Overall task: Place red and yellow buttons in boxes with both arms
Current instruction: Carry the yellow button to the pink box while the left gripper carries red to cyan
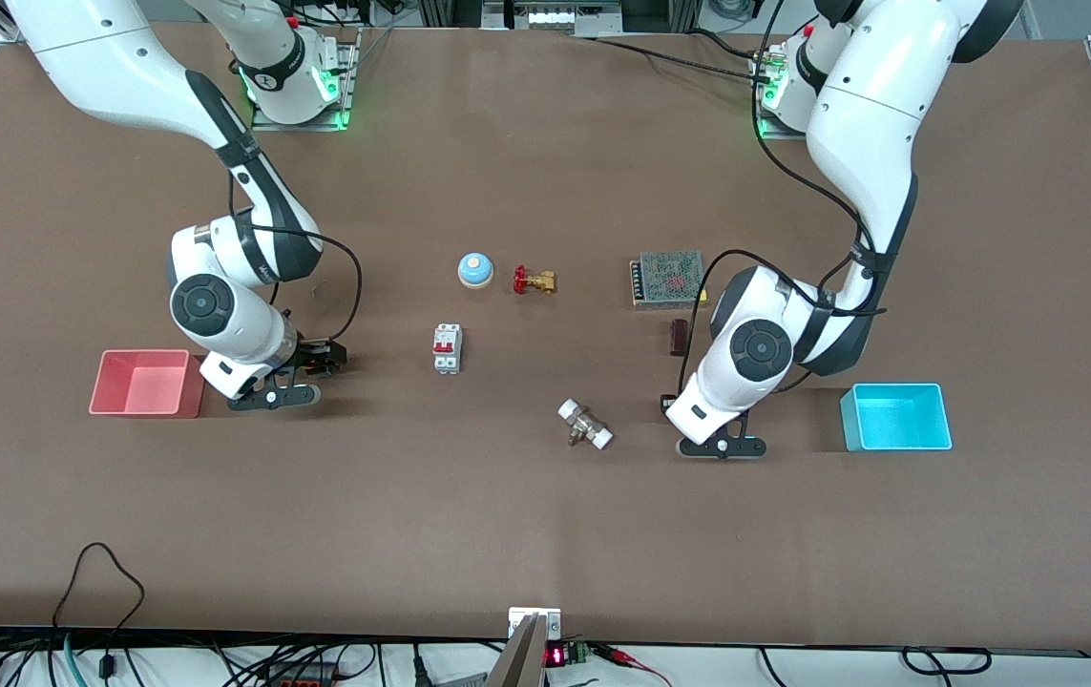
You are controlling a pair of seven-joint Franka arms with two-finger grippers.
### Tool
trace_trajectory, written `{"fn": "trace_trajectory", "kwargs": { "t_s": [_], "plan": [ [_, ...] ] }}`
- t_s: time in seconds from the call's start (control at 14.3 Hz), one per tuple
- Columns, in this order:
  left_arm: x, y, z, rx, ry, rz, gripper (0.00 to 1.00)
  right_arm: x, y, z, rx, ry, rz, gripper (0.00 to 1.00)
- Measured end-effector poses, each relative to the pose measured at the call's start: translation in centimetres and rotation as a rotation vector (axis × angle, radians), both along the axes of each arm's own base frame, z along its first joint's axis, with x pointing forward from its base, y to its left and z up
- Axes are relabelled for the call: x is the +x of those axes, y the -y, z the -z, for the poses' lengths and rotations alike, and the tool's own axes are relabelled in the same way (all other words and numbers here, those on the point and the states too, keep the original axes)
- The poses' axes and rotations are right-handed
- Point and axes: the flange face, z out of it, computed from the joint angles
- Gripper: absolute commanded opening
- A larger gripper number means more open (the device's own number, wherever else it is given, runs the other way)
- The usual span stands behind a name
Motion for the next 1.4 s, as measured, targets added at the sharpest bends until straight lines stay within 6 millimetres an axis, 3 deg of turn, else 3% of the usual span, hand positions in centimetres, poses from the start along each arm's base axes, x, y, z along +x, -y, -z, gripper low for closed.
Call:
{"fn": "trace_trajectory", "kwargs": {
  "t_s": [0.14, 0.28, 0.42, 0.63, 0.77, 0.91, 1.05, 1.26, 1.4],
  "plan": [
    [0.4, -0.2, -0.6, -0.003, 0.012, -0.004, 0.25, -0.1, 0.0, 0.4, 0.000, -0.005, -0.002, 1.00],
    [1.3, -1.2, -2.6, -0.003, 0.028, -0.021, 0.25, -0.1, 0.0, 0.5, -0.009, -0.004, -0.013, 0.81],
    [2.5, -3.8, -6.3, 0.013, 0.016, -0.046, 0.25, -0.1, 0.0, 0.5, -0.015, -0.002, -0.021, 0.56],
    [4.2, -11.3, -12.1, 0.041, -0.009, -0.003, 0.25, -0.2, 0.0, 0.7, -0.016, -0.006, -0.022, 0.37],
    [5.1, -18.1, -13.7, 0.054, -0.013, 0.034, 0.25, -0.2, 0.0, 0.7, -0.016, -0.006, -0.023, 0.24],
    [5.5, -24.3, -13.3, 0.059, -0.027, 0.030, 0.25, -0.2, 0.1, 0.7, -0.017, -0.006, -0.023, 0.17],
    [5.3, -28.3, -11.7, 0.058, -0.054, 0.001, 0.25, -0.2, 0.1, 0.6, -0.016, -0.003, -0.021, 0.18],
    [4.6, -30.2, -8.5, 0.066, -0.099, -0.014, 0.26, 1.2, 1.4, -2.3, -0.017, 0.042, 0.004, 0.18],
    [4.2, -30.8, -6.7, 0.068, -0.102, -0.018, 0.26, 2.3, 4.4, -7.0, -0.042, 0.055, 0.050, 0.18]
  ]
}}
